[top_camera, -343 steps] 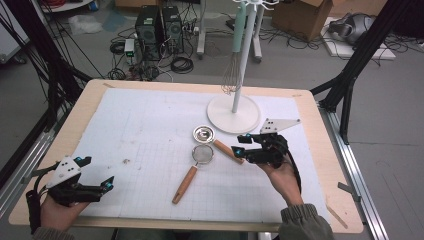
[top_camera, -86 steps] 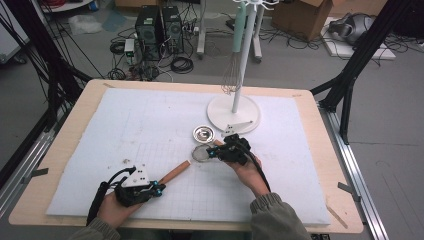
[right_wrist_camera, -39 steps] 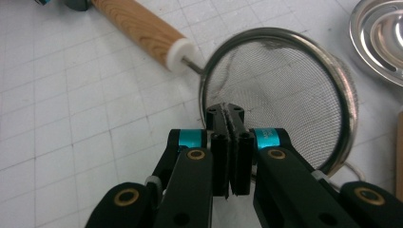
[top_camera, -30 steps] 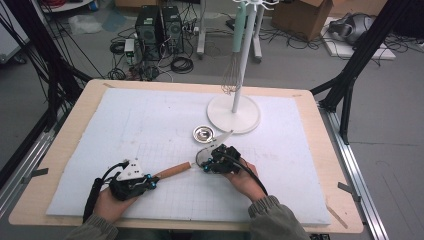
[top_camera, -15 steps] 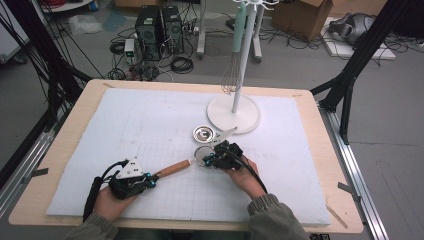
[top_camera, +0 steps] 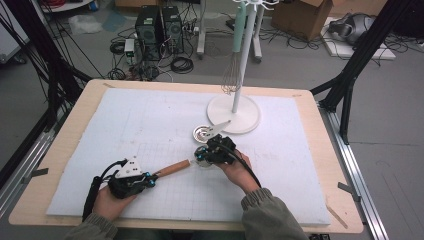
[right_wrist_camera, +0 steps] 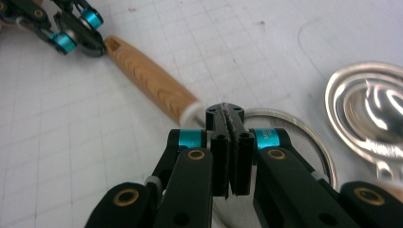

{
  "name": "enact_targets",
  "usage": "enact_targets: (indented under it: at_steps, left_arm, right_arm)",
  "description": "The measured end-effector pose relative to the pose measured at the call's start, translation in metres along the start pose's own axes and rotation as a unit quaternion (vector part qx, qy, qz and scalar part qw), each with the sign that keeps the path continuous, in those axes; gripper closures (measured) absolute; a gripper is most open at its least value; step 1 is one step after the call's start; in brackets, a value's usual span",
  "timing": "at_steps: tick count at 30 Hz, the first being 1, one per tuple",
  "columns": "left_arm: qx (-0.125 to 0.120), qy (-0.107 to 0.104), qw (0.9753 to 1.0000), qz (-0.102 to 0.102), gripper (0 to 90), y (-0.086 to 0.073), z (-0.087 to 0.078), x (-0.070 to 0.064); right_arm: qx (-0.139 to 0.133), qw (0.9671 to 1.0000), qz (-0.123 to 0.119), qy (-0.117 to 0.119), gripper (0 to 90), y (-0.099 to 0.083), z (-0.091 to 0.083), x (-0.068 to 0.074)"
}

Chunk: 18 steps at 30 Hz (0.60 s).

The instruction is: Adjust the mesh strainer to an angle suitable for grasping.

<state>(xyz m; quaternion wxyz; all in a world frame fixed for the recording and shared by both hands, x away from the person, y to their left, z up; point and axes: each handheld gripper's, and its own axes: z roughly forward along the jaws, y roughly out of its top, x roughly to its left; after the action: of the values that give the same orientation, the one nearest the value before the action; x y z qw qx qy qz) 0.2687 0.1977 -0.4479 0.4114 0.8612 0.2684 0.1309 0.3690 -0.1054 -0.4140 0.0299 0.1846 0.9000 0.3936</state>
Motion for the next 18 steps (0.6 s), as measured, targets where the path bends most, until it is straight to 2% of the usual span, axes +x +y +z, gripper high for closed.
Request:
enact_targets:
  at_steps: [8,14,18]
  left_arm:
    - [-0.001,-0.001,1.0,-0.001,88.4,0.0,0.0,0.0]
    - [0.001,-0.001,1.0,-0.001,88.5,0.0,0.0,0.001]
    - [0.0,0.0,1.0,-0.001,88.5,0.001,0.001,0.001]
  right_arm:
    - [0.009,0.9997,-0.02,0.009,89.3,0.022,0.023,0.001]
    - [0.036,0.9987,-0.035,0.006,89.4,0.024,0.037,0.002]
    - [0.051,0.9979,-0.038,0.01,89.3,0.023,0.036,0.005]
